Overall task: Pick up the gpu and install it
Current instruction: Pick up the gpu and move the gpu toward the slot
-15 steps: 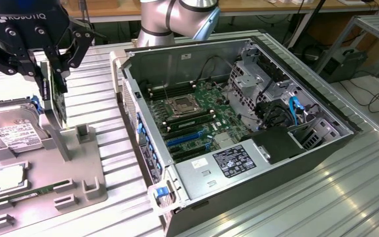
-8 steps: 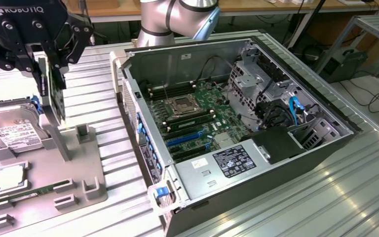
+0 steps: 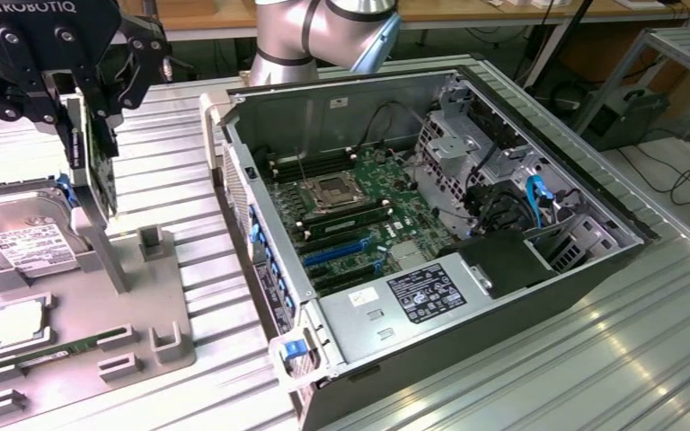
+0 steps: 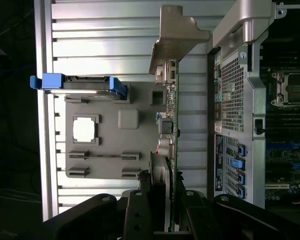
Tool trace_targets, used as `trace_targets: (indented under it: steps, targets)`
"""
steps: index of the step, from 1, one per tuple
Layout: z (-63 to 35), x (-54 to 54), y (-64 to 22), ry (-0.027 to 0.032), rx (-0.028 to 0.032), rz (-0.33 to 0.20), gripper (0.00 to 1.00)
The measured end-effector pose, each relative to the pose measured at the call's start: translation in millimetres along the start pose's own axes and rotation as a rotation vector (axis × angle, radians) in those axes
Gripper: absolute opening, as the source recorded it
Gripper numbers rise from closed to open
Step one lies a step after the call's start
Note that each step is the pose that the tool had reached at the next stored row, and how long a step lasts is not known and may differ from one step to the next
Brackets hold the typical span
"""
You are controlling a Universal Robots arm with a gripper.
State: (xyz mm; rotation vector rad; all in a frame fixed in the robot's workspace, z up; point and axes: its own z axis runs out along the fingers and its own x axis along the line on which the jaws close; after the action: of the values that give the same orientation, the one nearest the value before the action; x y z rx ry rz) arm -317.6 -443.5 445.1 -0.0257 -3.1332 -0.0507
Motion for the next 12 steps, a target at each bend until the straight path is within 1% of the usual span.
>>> trace_targets:
  steps: [4, 12]
  targets:
    - [-0.1, -0.5, 0.0, 0.0001, 0.0001, 0.000, 0.27]
    - [0.0, -5.5, 0.1, -0.0001, 0.0001, 0.000, 0.27]
